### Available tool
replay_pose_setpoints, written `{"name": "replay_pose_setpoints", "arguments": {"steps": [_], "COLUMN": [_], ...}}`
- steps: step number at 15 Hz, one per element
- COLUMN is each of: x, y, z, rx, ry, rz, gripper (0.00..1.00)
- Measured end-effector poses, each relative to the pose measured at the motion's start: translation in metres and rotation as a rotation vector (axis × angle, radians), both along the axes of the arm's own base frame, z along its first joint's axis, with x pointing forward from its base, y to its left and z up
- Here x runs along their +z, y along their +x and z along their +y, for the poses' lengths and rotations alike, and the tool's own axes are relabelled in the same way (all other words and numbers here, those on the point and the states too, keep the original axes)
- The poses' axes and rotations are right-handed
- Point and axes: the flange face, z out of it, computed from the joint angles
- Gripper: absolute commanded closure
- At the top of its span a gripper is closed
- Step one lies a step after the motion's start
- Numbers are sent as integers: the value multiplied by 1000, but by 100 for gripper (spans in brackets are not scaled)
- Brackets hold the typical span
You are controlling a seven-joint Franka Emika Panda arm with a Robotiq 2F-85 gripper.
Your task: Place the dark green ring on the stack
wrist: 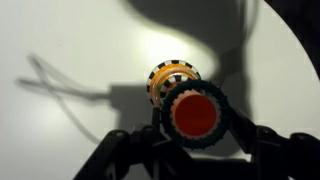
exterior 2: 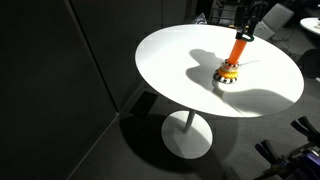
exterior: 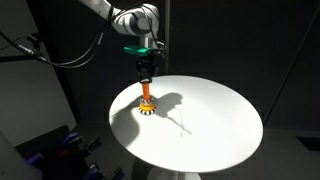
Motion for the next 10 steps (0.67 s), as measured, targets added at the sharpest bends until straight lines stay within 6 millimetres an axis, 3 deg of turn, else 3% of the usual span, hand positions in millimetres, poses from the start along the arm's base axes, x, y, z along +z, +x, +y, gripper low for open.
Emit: {"name": "replay_pose_setpoints", "arguments": {"steps": [10], "x": [-14], "y": [9], "z": [0], "rx": [-1], "ry": [0], "rz": [14], "gripper": [55]}}
